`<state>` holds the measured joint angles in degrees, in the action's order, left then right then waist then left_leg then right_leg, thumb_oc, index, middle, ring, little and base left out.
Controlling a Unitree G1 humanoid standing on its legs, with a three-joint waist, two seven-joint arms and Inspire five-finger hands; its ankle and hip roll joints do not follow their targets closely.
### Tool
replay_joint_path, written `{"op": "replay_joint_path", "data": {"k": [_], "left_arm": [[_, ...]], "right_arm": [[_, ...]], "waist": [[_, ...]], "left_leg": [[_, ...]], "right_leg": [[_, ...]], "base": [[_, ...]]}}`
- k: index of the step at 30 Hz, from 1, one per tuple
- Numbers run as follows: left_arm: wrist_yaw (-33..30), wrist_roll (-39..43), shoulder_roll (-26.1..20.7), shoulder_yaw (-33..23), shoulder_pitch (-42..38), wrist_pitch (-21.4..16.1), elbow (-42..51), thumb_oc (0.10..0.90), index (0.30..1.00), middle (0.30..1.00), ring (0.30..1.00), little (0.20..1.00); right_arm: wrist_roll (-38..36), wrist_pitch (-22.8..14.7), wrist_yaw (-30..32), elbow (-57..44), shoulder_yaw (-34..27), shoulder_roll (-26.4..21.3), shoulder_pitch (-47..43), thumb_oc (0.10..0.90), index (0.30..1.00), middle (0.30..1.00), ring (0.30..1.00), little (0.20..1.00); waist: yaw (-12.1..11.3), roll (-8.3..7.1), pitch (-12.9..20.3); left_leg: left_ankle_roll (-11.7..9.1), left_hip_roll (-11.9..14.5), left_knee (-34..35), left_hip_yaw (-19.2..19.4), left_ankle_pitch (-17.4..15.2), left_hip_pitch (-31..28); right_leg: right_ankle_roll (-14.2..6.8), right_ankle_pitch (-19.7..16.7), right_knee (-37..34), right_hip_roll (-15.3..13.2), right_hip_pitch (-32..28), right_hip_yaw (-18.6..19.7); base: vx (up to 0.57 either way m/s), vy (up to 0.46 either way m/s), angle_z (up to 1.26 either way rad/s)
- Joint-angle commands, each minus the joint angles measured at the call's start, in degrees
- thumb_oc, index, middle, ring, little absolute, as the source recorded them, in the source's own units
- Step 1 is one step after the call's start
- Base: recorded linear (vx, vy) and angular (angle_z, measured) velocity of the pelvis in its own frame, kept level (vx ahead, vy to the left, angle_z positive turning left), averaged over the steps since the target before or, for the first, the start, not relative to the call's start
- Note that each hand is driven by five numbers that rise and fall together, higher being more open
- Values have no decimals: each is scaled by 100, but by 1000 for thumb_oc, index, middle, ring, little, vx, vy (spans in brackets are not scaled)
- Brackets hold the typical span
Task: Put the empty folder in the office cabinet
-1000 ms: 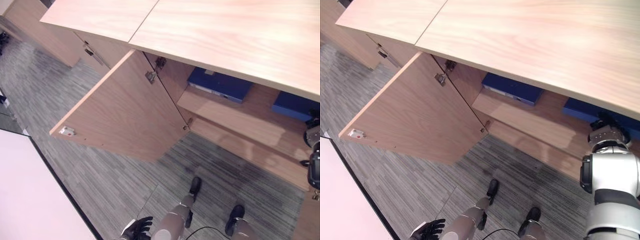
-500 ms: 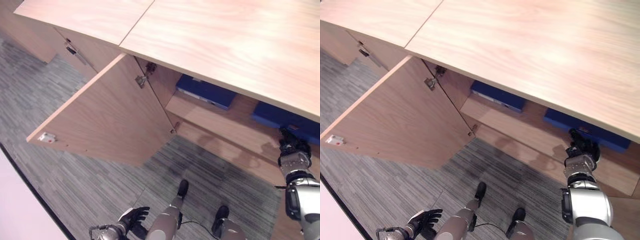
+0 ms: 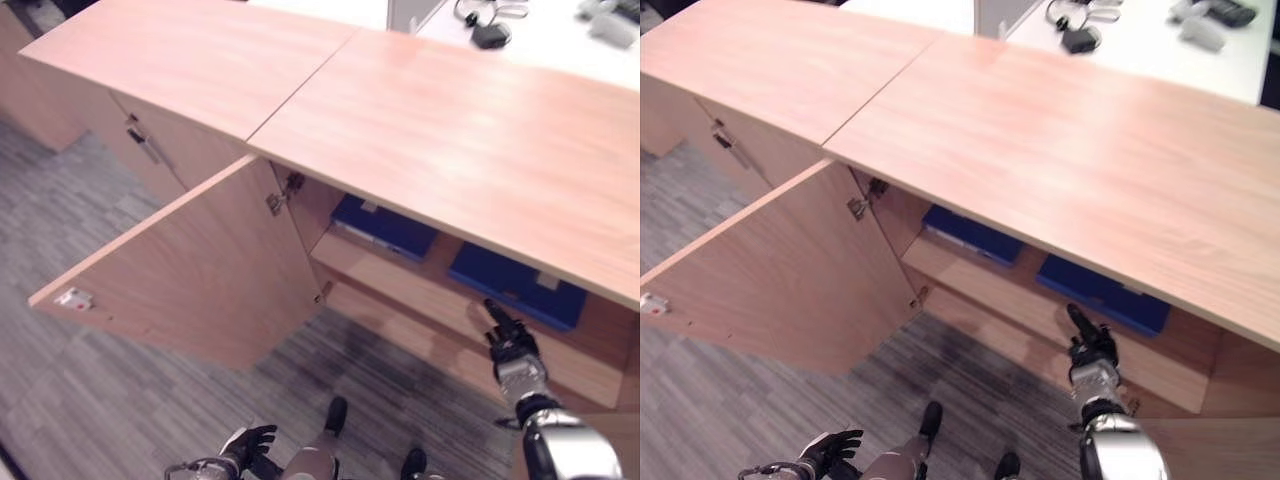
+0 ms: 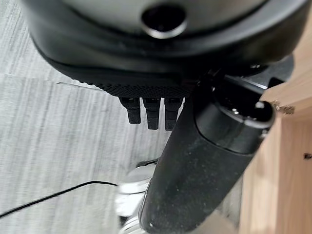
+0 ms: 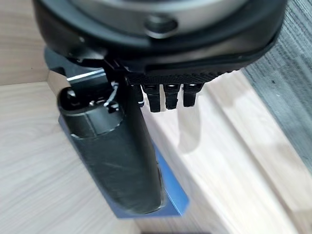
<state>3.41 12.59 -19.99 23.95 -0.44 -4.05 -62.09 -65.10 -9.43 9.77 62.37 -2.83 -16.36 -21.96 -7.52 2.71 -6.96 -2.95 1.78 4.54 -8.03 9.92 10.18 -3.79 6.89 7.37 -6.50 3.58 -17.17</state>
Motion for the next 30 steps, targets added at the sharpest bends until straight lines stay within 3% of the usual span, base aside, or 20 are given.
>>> {"op": "replay_joint_path", "data": {"k": [1, 5, 14, 15, 25, 30], "left_arm": [[-10, 92, 573, -246, -886, -399, 142, 800, 900, 900, 900, 900], [-92, 27, 642, -490, -888, -345, -132, 800, 900, 900, 900, 900], [-122, -33, 576, -606, -924, -304, -342, 800, 900, 900, 900, 900], [-134, -46, 570, -615, -911, -317, -338, 800, 900, 900, 900, 900], [-181, -445, 587, -773, -706, -514, 4, 800, 900, 900, 900, 900], [-181, -532, 615, -654, -681, -565, 63, 800, 900, 900, 900, 900]], "right_arm": [[305, -257, -196, -275, -6, -395, -285, 800, 900, 900, 900, 900], [549, -136, -284, -455, 147, -106, 295, 800, 900, 900, 900, 900], [964, -62, -166, -281, 308, -139, 258, 800, 900, 900, 900, 900], [1107, -85, -137, -377, 333, -140, 292, 405, 307, 307, 307, 307], [4753, -263, 811, -1943, 513, -983, 768, 400, 300, 300, 300, 300], [5377, -176, 980, -2098, 646, -1279, 462, 400, 300, 300, 300, 300]], "waist": [[20, -199, 99], [178, -274, 301], [231, -230, 383], [239, -221, 379], [249, -217, 373], [182, -245, 312]], "left_leg": [[-270, -21, 46, 325, -796, -623], [-242, 34, 46, 485, -938, -961], [-232, 74, 46, 588, -994, -1161], [-228, 75, 46, 585, -999, -1170], [-211, 91, 46, 493, -988, -1165], [-205, 109, 46, 421, -965, -1130]], "right_leg": [[-358, -619, -845, -113, -414, 556], [-365, -626, -887, -85, -624, 705], [-363, -678, -1003, -78, -782, 825], [-361, -676, -1000, -77, -783, 826], [-336, -601, -945, -32, -808, 765], [-317, -579, -917, -13, -786, 737]], "base": [[96, 25, -26], [89, -1, -19], [41, -13, -20], [6, -6, -7], [1, -2, 0], [-3, -23, 8]]}}
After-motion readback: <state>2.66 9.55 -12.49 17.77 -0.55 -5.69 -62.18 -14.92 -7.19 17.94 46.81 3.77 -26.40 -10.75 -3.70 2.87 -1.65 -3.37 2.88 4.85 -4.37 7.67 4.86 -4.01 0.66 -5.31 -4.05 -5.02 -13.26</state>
